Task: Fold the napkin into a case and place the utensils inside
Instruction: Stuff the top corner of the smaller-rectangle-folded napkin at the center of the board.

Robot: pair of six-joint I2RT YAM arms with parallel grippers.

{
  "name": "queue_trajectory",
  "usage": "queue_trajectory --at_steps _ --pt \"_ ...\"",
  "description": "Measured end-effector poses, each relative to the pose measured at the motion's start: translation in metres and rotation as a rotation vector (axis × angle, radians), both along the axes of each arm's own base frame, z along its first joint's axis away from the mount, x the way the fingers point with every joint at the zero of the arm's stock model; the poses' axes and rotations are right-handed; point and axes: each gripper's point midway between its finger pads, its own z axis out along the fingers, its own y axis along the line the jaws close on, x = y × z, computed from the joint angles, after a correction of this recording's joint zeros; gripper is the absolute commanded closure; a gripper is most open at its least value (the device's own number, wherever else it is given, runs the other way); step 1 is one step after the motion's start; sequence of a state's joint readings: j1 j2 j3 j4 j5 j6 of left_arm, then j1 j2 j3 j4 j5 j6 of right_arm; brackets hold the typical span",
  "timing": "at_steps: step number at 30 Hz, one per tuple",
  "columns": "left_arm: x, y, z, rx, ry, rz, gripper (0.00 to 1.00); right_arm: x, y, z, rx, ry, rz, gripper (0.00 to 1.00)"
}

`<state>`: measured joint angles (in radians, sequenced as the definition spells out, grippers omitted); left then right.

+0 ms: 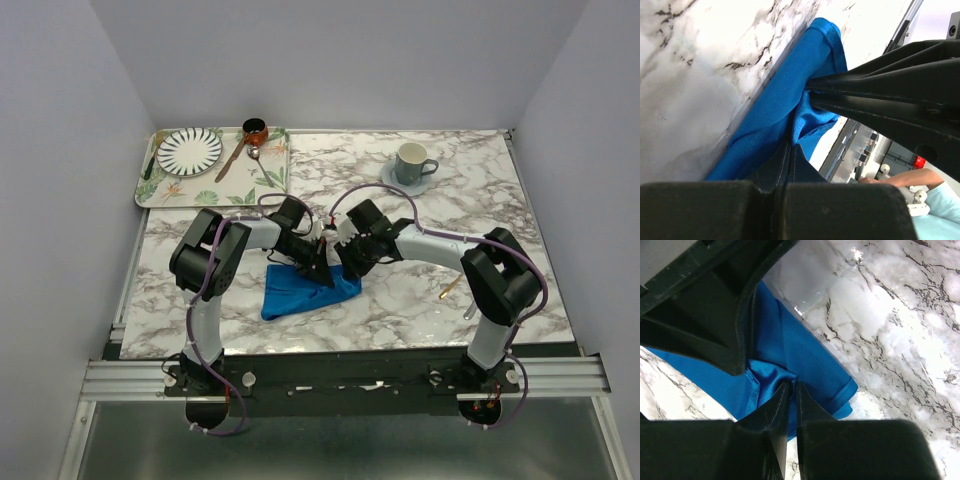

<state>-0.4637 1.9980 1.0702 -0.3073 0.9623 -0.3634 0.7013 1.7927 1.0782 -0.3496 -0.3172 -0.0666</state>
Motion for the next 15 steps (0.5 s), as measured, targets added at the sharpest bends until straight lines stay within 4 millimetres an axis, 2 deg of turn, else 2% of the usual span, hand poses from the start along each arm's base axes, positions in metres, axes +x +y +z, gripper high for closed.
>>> queue_trajectory --at_steps 11,15 --pt "0.0004 0.0004 -0.0004 -0.012 0.015 0.003 1.00 0.0047 -0.0044 -0.0010 -0.033 -0.019 -0.032 0.87" --pt "0.0000 0.0000 -0.0004 -0.015 0.021 0.003 1.00 0.0049 -0.0048 -0.0004 -0.038 -0.020 -0.032 0.81"
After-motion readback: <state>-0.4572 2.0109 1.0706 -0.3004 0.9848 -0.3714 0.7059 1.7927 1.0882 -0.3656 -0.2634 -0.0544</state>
